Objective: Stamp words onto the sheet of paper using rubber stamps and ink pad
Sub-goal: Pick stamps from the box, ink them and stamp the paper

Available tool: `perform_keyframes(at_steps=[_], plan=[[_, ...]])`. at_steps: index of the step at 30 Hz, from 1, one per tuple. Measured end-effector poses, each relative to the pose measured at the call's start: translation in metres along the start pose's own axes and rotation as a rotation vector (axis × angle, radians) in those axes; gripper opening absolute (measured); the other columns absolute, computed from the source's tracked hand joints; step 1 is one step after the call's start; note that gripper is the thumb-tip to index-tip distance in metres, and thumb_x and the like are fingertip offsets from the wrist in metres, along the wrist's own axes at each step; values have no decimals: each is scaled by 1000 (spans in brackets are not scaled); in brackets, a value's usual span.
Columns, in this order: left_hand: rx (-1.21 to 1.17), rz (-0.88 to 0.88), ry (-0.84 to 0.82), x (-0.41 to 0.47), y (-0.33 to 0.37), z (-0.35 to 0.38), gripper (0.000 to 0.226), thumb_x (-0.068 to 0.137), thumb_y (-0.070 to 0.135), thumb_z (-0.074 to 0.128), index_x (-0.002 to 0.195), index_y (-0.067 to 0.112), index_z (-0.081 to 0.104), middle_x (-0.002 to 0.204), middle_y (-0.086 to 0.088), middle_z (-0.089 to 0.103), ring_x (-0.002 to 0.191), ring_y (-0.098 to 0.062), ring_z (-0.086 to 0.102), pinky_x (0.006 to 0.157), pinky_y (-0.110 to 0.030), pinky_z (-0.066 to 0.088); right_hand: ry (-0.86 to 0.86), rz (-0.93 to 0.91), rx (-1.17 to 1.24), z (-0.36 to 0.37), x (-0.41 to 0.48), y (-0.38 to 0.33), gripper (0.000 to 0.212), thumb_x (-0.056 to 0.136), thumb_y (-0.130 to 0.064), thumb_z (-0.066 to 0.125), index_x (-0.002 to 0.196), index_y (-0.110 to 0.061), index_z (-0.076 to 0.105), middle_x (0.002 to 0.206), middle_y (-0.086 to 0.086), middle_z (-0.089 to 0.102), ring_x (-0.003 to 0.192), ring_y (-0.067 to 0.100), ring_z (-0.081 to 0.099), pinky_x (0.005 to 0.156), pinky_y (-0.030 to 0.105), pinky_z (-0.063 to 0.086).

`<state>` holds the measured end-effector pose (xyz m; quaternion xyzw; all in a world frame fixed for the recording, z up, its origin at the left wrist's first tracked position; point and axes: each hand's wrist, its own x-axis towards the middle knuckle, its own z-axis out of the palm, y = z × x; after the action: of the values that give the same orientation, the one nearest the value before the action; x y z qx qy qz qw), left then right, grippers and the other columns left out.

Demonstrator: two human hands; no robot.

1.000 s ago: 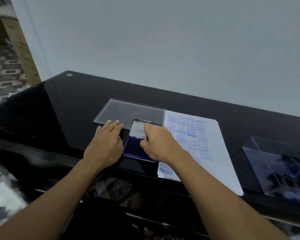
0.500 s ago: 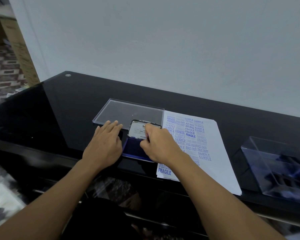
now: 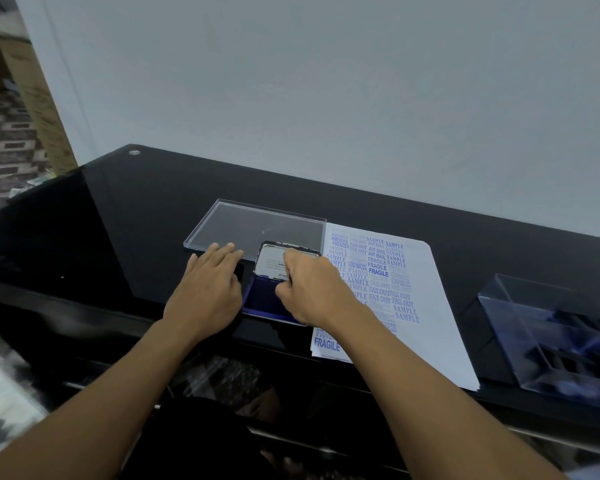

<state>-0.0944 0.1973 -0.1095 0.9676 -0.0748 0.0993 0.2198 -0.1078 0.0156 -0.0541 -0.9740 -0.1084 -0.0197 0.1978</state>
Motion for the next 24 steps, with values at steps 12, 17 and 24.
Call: perform_keyframes(at_steps=[12, 17, 24], plan=[[-55, -39, -19, 0, 4, -7, 53, 100, 13, 35, 153, 18, 32, 163, 1, 21, 152, -16, 7, 123, -45, 2, -35, 1, -39, -6, -3, -5, 23, 91, -19, 50, 76, -22, 33, 91, 11, 53, 76, 29, 52, 57, 32, 37], [-86, -51, -10, -1, 7, -10, 52, 100, 12, 36, 152, 18, 34, 163, 0, 22, 152, -16, 9, 123, -45, 2, -53, 10, -40, -7, -4, -7, 26, 91, -18, 50, 74, -23, 31, 90, 11, 52, 76, 29, 52, 57, 32, 37], [-108, -12, 18, 4, 17, -16, 50, 101, 13, 35, 151, 17, 36, 162, 0, 24, 151, -15, 10, 124, -43, 3, -58, 7, -39, -11, -4, -6, 16, 91, -21, 52, 83, -21, 37, 95, 11, 56, 80, 30, 55, 60, 33, 39]])
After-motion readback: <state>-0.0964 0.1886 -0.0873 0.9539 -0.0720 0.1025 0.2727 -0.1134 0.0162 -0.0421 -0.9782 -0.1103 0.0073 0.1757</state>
